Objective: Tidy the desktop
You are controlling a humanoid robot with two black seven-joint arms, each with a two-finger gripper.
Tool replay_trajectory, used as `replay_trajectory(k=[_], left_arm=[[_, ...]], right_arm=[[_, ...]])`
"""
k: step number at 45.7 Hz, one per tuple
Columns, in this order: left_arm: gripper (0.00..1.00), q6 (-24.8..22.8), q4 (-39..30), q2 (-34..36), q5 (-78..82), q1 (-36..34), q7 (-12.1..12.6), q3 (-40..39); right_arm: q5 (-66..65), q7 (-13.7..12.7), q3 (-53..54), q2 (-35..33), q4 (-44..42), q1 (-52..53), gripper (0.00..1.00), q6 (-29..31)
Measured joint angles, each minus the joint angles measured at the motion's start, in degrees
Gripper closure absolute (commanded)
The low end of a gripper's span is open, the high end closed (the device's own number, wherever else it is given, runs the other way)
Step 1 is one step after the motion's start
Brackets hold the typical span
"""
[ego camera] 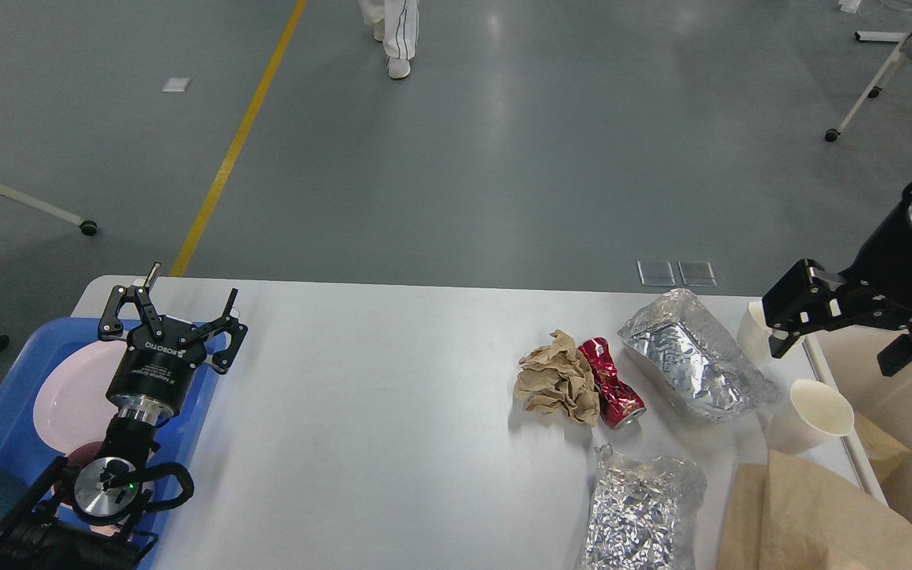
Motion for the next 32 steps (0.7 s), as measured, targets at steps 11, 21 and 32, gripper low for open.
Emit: replay_trajectory(k=[11,21,32], left_arm=[[0.04,0.00,0.00,0.00,0.00,0.03,0.00,0.00],[0.04,0.00,0.00,0.00,0.00,0.03,0.08,0.00],[0.03,0.00,0.00,0.00,0.00,-0.04,0.10,0.00]], right_arm=[[4.75,3.87,-12.78,4.26,4.73,8.13,0.01,-0.91],[5.01,12.44,-18.56,6.78,5.89,8.17,0.02,-1.26],[3.83,12.92,-19.04,5.68,6.19,1.00,0.02,-2.24]])
